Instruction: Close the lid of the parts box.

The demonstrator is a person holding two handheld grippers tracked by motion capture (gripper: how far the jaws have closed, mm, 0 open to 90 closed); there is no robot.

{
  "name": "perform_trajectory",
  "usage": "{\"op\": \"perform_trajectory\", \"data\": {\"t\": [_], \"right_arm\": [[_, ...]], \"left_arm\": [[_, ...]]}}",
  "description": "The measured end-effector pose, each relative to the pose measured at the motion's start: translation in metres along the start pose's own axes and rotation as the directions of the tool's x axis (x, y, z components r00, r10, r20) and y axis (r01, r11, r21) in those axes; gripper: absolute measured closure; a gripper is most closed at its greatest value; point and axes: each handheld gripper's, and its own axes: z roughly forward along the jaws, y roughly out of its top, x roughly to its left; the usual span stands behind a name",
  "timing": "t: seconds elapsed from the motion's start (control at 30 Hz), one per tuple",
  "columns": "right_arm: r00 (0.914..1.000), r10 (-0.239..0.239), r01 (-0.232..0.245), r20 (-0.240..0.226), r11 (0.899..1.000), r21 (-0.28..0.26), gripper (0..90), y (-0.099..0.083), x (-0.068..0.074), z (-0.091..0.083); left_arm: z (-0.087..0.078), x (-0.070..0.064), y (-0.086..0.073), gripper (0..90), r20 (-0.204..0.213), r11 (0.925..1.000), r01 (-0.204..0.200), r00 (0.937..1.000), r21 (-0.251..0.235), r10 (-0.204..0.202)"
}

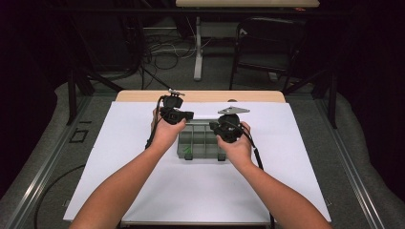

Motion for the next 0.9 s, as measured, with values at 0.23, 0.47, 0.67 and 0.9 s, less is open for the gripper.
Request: {"op": "perform_trajectory", "data": {"t": [0.23, 0.47, 0.67, 0.9], "right_arm": [[0.9999, -0.007, 0.007, -0.01, 1.0, 0.009, 90.0, -0.009, 0.004, 0.0], [0.9997, -0.012, 0.012, -0.019, 1.0, 0.013, 90.0, -0.019, 0.009, -0.002], [0.9995, -0.008, 0.009, -0.03, 1.0, 0.018, 90.0, -0.027, 0.013, -0.004], [0.9993, -0.013, 0.014, -0.035, 1.0, 0.027, 90.0, -0.039, 0.014, -0.005]], "left_arm": [[0.001, -0.004, -0.009, 90.0, 0.003, 1.0, -0.008, 1.0, 0.006, 0.007], [0.001, -0.007, -0.02, 90.0, 0.013, 0.9999, -0.01, 0.9999, 0.006, 0.01], [0.001, -0.008, -0.027, 90.0, 0.023, 0.9998, -0.019, 0.9995, 0.0, 0.019], [0.003, -0.009, -0.039, 90.0, 0.033, 0.9997, -0.023, 0.9992, -0.002, 0.023]]}}
